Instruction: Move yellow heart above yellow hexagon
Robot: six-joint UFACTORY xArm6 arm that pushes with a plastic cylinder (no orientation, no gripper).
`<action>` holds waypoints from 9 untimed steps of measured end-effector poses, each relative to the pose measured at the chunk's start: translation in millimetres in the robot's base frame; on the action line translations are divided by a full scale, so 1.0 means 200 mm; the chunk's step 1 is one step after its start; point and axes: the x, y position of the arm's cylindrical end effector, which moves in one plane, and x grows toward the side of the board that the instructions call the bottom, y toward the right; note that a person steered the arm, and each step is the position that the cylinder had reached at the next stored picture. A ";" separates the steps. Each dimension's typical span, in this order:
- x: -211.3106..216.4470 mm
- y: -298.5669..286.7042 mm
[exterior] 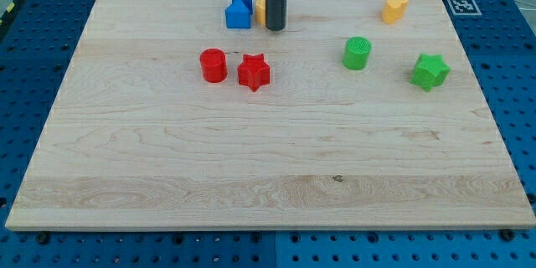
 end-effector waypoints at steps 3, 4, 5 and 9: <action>0.15 1.00; 0.15 1.39; 0.02 1.35; -0.25 0.89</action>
